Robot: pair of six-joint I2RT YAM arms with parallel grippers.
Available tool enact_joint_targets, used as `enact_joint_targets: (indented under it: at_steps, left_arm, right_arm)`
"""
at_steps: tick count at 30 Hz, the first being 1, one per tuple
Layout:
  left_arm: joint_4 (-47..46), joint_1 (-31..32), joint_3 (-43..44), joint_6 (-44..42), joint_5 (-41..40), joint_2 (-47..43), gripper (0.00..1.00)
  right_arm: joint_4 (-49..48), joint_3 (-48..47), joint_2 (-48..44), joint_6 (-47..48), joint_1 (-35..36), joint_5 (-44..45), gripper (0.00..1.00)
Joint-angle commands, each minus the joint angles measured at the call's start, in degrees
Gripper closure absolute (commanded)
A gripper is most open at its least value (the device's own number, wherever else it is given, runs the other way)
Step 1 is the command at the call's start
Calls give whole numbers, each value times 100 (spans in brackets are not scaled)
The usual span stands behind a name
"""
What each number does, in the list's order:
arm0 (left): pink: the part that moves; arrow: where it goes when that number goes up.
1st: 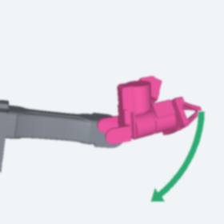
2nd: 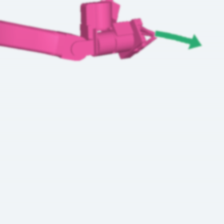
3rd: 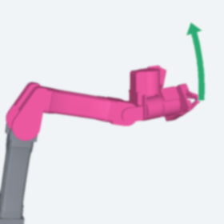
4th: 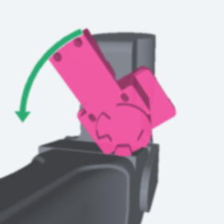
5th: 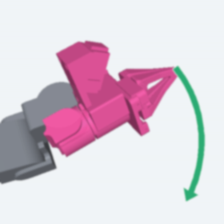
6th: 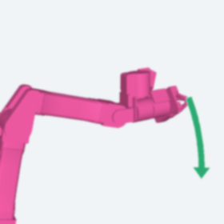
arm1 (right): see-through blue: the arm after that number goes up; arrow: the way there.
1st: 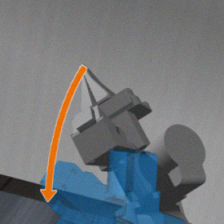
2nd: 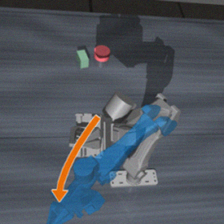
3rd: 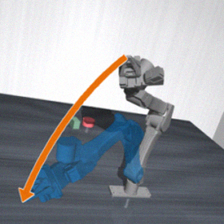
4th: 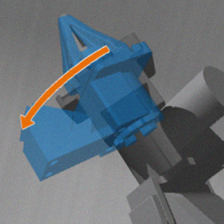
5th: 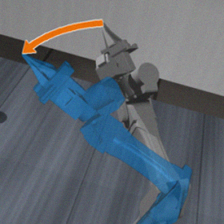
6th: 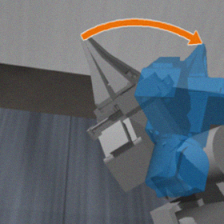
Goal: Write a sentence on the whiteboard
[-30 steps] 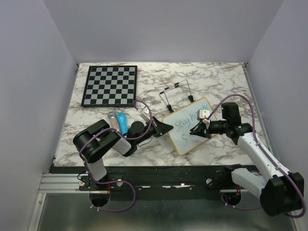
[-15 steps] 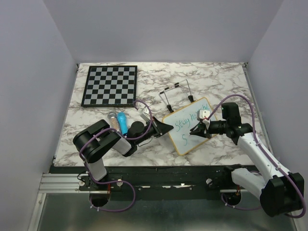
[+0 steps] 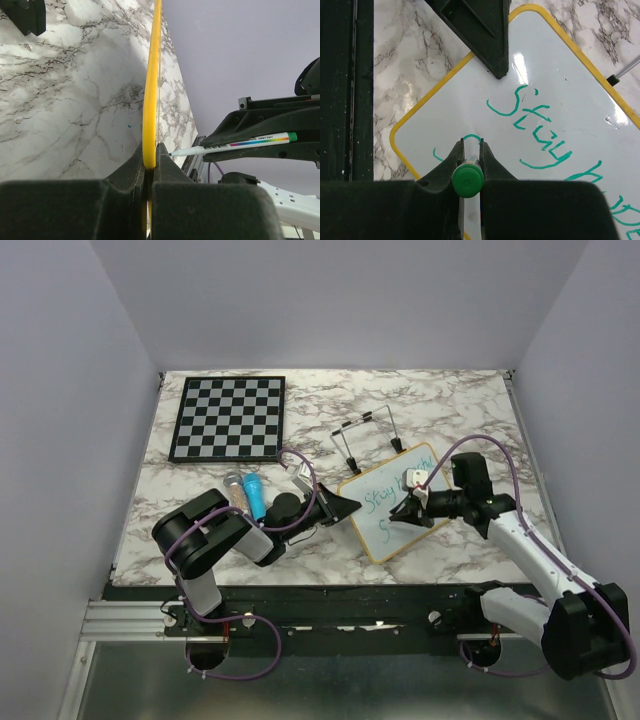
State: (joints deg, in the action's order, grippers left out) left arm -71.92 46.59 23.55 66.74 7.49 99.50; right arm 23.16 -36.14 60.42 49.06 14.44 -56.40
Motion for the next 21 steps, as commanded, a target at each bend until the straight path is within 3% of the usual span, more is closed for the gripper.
enact_joint_targets:
  at_steps: [1,21]
  left_arm:
    - [-533,43,88,-21,-98,-10,100]
    - [-560,52,71,-38,-90,-28,100]
  right_arm:
    - [-224,81,101,-37,42,147,99]
    - [461,63,303,622,121,244,99]
